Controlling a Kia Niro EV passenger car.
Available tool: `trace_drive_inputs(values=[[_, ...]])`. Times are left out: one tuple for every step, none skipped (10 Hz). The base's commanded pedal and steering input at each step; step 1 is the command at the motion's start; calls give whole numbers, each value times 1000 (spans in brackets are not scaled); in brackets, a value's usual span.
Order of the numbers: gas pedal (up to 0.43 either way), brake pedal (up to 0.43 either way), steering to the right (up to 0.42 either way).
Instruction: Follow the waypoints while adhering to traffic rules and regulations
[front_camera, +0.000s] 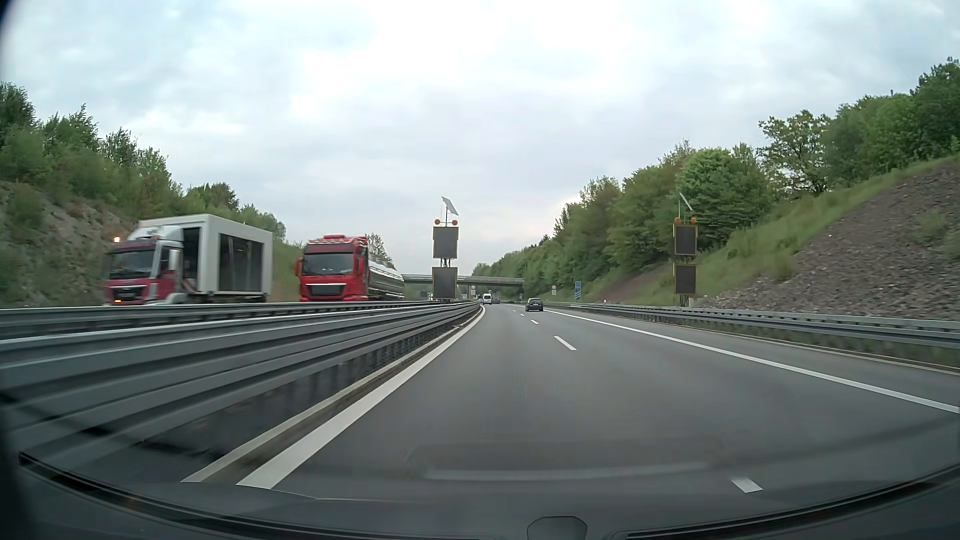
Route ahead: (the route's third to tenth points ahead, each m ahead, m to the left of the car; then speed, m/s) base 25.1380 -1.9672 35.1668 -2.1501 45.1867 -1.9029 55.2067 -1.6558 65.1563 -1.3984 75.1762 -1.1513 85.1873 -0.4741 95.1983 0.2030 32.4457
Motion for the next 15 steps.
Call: trace_drive_inputs(values=[[169, 0, -3], [157, 0, -3], [157, 0, -3], [157, 0, -3], [157, 0, -2], [169, 0, -3], [169, 0, -3], [169, 0, -4], [169, 0, -4], [169, 0, -5], [169, 0, -4], [169, 0, -5], [169, 0, -4], [169, 0, -4], [169, 0, -4]])
